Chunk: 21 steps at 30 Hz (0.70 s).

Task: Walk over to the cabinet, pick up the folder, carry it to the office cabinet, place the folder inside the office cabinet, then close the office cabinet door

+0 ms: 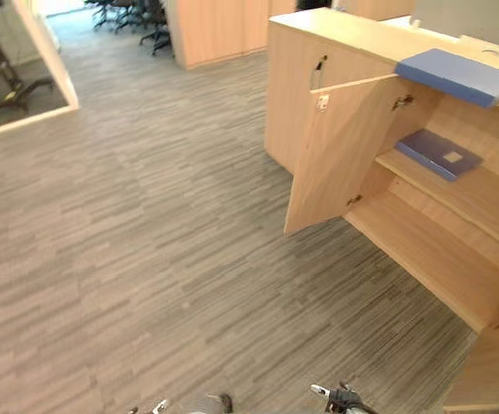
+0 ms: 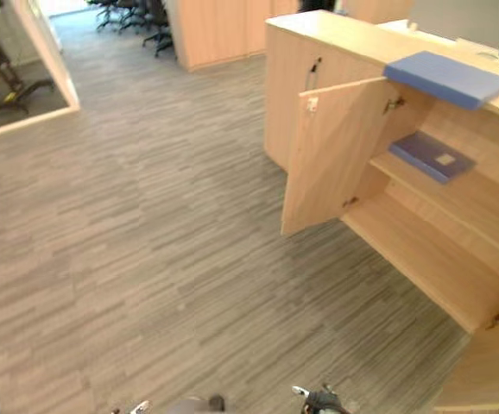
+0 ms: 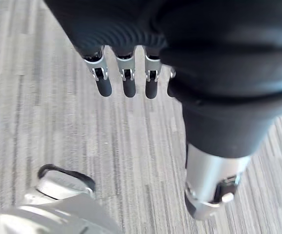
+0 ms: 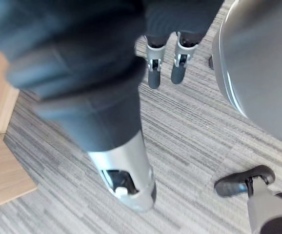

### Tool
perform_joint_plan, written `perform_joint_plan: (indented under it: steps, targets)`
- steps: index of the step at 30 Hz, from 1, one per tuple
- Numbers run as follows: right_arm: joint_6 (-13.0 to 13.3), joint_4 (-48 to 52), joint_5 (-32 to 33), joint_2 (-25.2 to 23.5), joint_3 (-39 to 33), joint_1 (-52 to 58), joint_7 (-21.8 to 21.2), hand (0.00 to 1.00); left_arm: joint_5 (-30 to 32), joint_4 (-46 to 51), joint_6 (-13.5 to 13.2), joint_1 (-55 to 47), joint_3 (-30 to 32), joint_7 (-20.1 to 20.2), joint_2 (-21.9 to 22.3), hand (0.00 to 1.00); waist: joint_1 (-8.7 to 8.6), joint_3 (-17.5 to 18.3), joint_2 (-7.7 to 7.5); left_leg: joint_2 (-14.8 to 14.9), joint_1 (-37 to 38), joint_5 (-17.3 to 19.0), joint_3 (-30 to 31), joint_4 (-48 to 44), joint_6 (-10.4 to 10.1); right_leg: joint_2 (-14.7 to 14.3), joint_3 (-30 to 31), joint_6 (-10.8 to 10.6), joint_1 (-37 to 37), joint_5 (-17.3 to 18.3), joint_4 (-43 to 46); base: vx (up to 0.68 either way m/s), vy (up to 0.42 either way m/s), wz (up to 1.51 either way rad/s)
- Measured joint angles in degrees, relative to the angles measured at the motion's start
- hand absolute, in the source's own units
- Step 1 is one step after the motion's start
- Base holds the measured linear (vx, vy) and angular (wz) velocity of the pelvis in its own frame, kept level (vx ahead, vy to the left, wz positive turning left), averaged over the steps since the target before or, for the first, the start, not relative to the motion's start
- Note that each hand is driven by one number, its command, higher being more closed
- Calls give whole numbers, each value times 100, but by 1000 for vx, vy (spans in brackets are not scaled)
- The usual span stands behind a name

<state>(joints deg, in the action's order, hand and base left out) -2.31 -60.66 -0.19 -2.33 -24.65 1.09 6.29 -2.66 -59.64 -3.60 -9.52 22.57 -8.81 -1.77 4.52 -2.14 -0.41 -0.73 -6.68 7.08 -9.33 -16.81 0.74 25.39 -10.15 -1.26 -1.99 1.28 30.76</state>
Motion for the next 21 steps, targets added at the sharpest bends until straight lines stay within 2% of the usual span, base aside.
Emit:
perform_joint_plan:
  steps: [1,2,3,4,5,6,8,9,11,12,13,14,15,17,21]
  targets:
    - [5,43,5,-10,-10,19,0,0,62,0,6,-38,-5,32,-4,0,-36,14,29,-32,225,-3,-144,225,96,98,-267,74,-106,-46,314,79,310,-66]
    - [11,44,11,-10,-41,37,2,0,95,6,23,-86,-1,58,-2,0,-52,30,29,-53,608,-37,-372,562,153,193,-783,109,-108,-50,583,50,213,-72]
    - [13,44,10,-10,-38,41,2,0,111,8,30,-92,-2,61,0,0,-54,40,34,-53,718,-42,-444,657,160,207,-1042,101,-103,-29,645,38,180,-79]
    - [17,40,4,-11,-26,39,2,0,154,9,40,-87,-10,67,0,0,-65,44,36,-52,837,-44,-569,771,166,215,-1435,56,-116,43,701,39,93,-84]
    - [19,29,0,5,-26,12,2,0,184,5,50,-89,-47,82,-7,0,-97,46,55,-29,932,-45,-750,926,166,188,-1893,-70,-171,268,688,47,61,-83]
    - [18,16,-2,18,-28,-20,3,0,170,3,60,-85,-65,82,-13,0,-112,37,67,-7,967,-47,-811,987,163,149,-2068,-88,-188,373,663,76,18,-90]
    - [10,-69,-4,65,-60,-138,5,0,157,-48,91,-49,-116,86,-27,0,-141,-25,102,121,1025,-35,-958,1100,178,-59,-2608,-176,-299,818,611,85,-78,-65]
    - [6,-82,-7,113,-61,-212,11,0,158,-72,111,35,-123,88,-22,0,-153,-190,142,242,1199,-15,-1061,1161,136,-297,-2912,-176,-325,1048,656,96,-174,-50]
    - [7,-82,-31,144,-60,-235,26,0,173,-68,138,44,-136,109,-45,0,-164,-292,88,320,1396,80,-1284,1172,-26,-464,-3414,-31,-531,1115,531,111,-236,-46]
    - [8,-79,-41,138,-64,-229,36,0,186,-62,143,54,-135,117,-67,0,-169,-309,32,283,1431,108,-1348,1157,-90,-473,-3474,63,-605,1043,352,147,-250,-41]
    - [6,-81,-78,143,-89,-176,57,0,216,-65,162,93,-128,133,-71,0,-151,-327,-43,225,1524,156,-1370,1168,-160,-562,-3522,408,-508,1253,31,205,-249,-32]
    - [8,-18,-94,204,-136,-172,64,0,293,-55,176,136,-135,153,5,0,-163,-351,101,299,1485,144,-1346,1199,-173,-702,-3534,420,-516,1276,-39,225,-233,-25]
    - [10,33,-95,213,-172,-153,67,0,311,-37,186,164,-108,160,58,0,-185,-375,145,307,1506,119,-1323,1244,-209,-780,-3553,468,-524,1310,-88,222,-189,-16]
    - [4,23,-96,183,-368,-111,67,0,332,25,201,202,32,177,109,0,-173,-387,144,370,1691,75,-1213,1482,-245,-989,-3560,529,-438,1391,-164,184,-135,-15]
    - [4,45,-96,145,-541,93,75,0,335,231,208,289,126,178,215,0,-232,-405,110,478,1760,232,-1074,1357,-381,-1015,-3751,388,-212,1567,-181,135,-81,16]
